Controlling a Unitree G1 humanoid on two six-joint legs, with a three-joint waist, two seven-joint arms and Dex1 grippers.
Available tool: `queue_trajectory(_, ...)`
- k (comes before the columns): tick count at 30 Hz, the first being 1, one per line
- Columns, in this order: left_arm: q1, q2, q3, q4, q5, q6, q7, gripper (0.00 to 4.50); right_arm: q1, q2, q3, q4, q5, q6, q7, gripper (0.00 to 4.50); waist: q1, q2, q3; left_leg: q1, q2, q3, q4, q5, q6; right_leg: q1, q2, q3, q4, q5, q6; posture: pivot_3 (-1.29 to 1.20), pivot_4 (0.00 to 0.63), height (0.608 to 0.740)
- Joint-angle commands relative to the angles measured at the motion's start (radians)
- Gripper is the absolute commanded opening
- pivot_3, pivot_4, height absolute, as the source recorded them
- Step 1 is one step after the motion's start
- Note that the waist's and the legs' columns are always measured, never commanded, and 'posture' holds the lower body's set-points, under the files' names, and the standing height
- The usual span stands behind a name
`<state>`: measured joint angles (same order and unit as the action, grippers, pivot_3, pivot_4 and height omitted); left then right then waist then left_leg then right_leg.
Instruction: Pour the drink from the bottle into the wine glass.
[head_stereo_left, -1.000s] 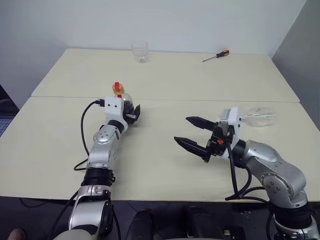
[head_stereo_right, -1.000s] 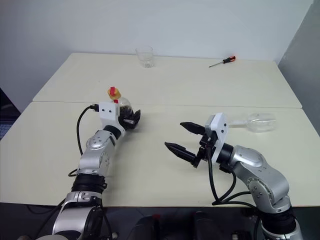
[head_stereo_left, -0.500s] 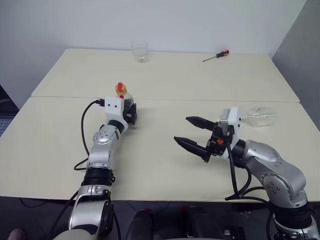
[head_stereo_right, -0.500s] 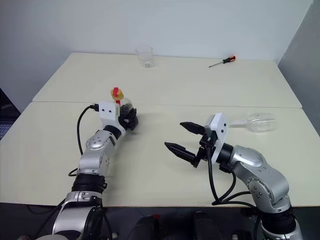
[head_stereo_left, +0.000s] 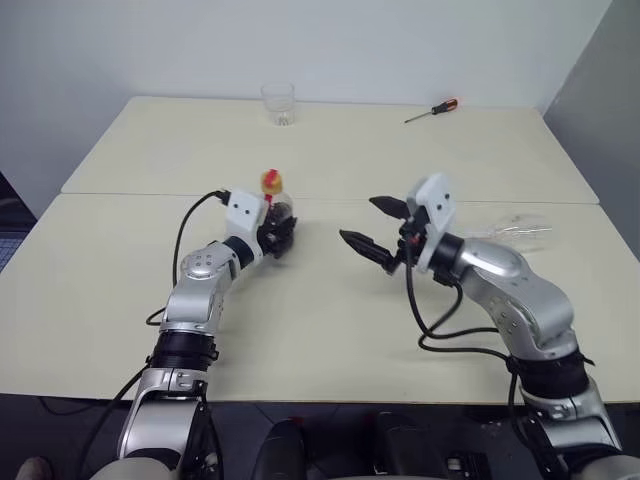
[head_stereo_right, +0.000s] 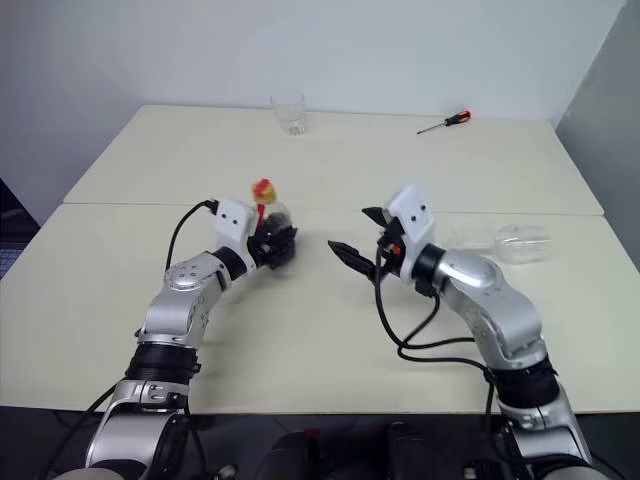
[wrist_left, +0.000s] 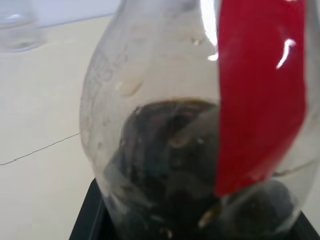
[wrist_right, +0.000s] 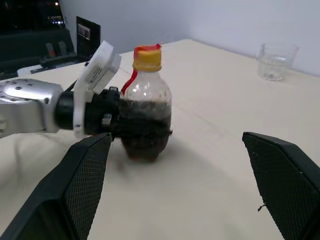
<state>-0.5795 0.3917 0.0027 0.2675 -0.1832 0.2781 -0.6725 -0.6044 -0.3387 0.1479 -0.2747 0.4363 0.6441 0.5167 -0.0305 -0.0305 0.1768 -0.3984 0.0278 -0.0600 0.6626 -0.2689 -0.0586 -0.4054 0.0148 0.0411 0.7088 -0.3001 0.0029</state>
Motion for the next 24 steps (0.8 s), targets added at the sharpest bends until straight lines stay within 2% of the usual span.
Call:
queue_trajectory(1, -0.039, 0.037, -0.029, -0.123, -0.064, 0.032, -0.137, 1.82, -0.108, 0.037, -0.009, 0.058, -0.012, -0.015, 0.003, 4.50, -0.001, 0.000, 0.000, 0.000, 0.000, 0.000, 0.000, 0.000, 0.000, 0.000, 0.000, 0.000, 0.000, 0.000, 0.000, 0.00, 0.150, 0.740)
queue_trajectory(7, -0.043, 0.057, -0.057, -0.183, -0.103, 0.082, -0.230, 1.82, -0.216, 0.089, -0.030, 0.149, 0.015, 0.013, 0.040, 4.50, -0.001, 0.000, 0.000, 0.000, 0.001, 0.000, 0.000, 0.000, 0.000, 0.000, 0.000, 0.000, 0.001, 0.000, 0.000, 0.00, 0.150, 0.740)
queue_trajectory(24, -0.030, 0.051, -0.069, -0.203, -0.129, 0.124, -0.273, 1.82, -0.300, 0.140, -0.074, 0.192, 0.117, 0.121, 0.099, 4.50, -0.002, 0.002, 0.001, 0.000, 0.001, 0.000, 0.000, 0.000, 0.001, -0.001, -0.001, 0.000, 0.002, 0.000, 0.000, 0.00, 0.150, 0.740)
